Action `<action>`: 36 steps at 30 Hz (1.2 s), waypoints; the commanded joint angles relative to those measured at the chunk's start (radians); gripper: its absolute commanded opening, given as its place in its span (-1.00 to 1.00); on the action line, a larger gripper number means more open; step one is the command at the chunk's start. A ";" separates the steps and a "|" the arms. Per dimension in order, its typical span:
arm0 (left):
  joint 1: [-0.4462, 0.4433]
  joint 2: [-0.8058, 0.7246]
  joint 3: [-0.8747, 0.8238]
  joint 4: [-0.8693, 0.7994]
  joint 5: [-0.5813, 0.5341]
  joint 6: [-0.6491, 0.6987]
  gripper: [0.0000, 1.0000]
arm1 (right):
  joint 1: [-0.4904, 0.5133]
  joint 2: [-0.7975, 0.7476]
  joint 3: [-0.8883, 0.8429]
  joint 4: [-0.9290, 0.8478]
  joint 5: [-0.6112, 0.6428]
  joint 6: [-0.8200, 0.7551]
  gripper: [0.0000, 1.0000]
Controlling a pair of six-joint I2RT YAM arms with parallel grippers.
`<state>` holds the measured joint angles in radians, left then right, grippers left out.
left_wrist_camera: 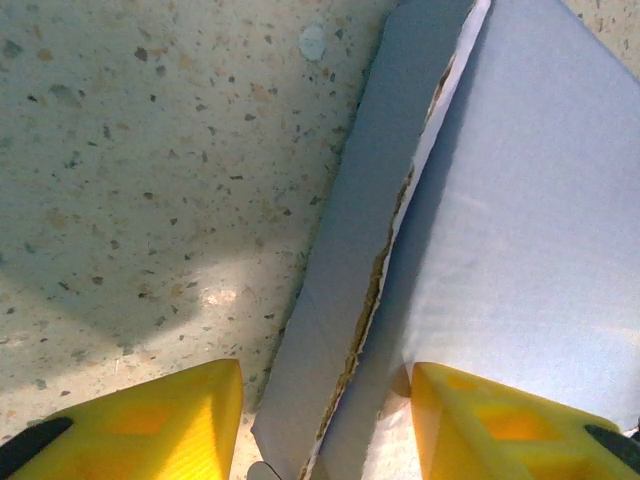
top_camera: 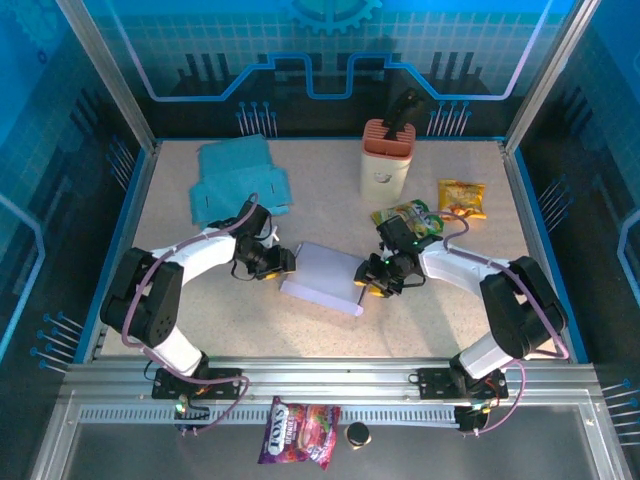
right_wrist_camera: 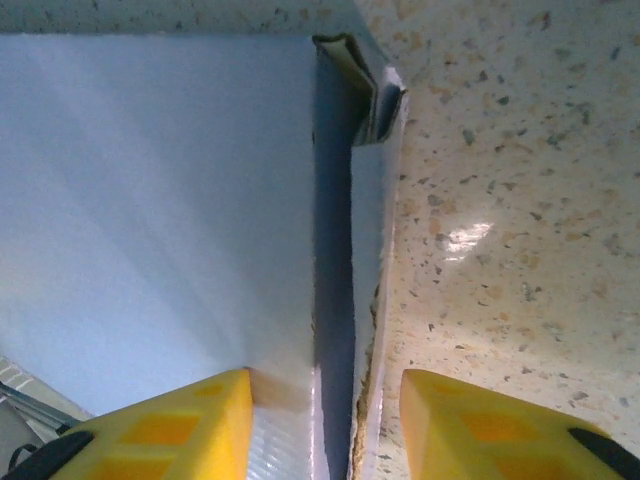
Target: Fold the paper box
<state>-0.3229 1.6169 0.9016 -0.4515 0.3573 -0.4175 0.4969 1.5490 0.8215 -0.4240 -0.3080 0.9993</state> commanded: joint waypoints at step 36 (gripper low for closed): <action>-0.076 -0.097 -0.115 0.059 0.018 -0.101 -0.47 | -0.023 0.138 0.151 -0.205 0.087 -0.249 -0.69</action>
<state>-0.3882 1.5513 0.8017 -0.3847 0.3599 -0.4934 0.4896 1.6558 0.9619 -0.5701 -0.2886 0.7906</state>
